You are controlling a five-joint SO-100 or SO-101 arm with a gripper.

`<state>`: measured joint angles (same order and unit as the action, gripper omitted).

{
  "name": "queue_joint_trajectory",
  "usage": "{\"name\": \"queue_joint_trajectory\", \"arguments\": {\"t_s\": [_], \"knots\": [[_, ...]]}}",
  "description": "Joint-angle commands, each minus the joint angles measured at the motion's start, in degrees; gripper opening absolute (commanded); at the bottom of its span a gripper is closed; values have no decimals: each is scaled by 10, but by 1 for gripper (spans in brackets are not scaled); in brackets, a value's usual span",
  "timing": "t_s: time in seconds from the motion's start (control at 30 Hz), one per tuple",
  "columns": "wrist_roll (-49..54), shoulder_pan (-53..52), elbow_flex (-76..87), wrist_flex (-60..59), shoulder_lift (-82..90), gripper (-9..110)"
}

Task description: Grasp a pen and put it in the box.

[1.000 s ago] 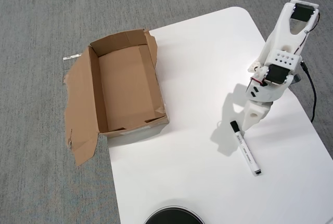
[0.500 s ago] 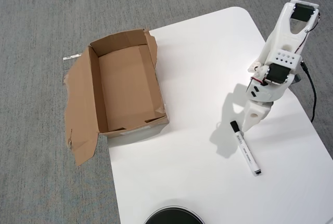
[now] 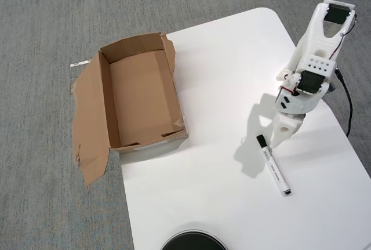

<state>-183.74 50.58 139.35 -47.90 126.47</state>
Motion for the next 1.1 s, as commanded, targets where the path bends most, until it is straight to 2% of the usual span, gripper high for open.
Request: {"name": "queue_joint_trajectory", "arguments": {"t_s": [0.0,0.33,0.5,0.8,1.07], "knots": [[-235,-6,-12,-1,-1,24],[-240,-8,-23,6,-7,24],[-240,-7,-58,17,-92,25],[-240,-7,-214,115,-343,24],[-235,0,-210,112,-359,24]]}}
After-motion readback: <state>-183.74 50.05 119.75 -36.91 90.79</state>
